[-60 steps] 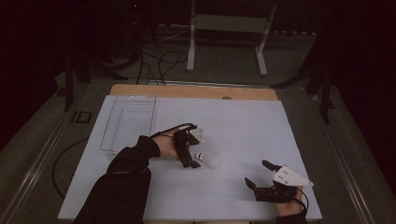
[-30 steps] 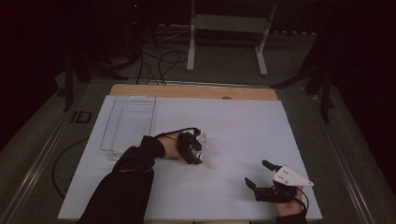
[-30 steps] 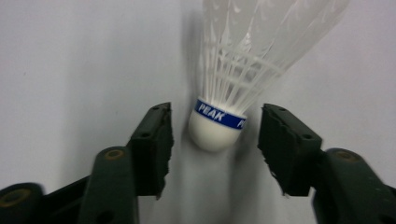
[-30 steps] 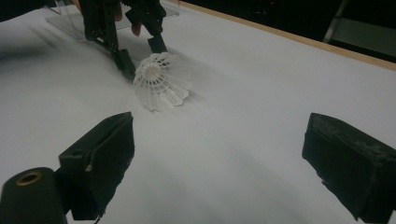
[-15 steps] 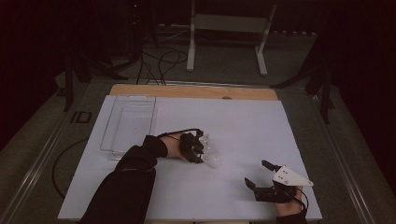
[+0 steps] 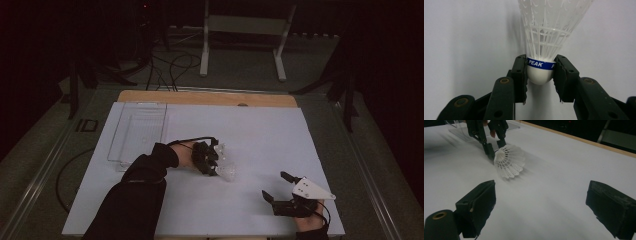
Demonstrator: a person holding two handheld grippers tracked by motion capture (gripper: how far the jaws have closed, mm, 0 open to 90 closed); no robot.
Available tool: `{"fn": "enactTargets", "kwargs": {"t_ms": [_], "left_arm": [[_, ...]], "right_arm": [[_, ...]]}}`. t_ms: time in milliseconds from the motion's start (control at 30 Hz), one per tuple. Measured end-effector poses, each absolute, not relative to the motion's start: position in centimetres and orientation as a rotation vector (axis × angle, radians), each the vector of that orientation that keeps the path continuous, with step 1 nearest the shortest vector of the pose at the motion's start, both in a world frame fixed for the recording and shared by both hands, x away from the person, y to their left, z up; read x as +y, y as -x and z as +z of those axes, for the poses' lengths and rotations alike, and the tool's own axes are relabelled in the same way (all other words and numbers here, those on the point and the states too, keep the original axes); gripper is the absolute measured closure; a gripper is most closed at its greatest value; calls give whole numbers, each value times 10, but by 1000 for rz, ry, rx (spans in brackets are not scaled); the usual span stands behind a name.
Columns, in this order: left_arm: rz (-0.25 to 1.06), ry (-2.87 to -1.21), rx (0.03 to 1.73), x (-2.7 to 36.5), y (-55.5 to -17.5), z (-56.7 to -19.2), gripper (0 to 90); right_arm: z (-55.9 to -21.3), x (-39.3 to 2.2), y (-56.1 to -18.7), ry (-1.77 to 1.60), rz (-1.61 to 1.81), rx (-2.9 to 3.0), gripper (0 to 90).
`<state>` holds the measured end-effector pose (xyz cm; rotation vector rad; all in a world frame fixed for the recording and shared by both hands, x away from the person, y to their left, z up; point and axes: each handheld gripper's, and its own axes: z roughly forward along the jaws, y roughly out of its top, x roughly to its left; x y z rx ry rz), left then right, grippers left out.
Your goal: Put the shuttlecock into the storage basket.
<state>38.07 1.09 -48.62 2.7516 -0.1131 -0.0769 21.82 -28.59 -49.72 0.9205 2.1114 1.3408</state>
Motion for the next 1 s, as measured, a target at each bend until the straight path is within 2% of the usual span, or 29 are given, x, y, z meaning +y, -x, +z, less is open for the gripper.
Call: {"fn": "enactTargets", "kwargs": {"t_ms": [500,1000], "left_arm": [[-169,-2800,0,14,-376,-467,653],[-172,-2822,80,18,-369,-450,653]], "right_arm": [[-497,-285,-218,-922,1335,2114,93],[-498,-285,-219,-924,1334,2115,93]]}}
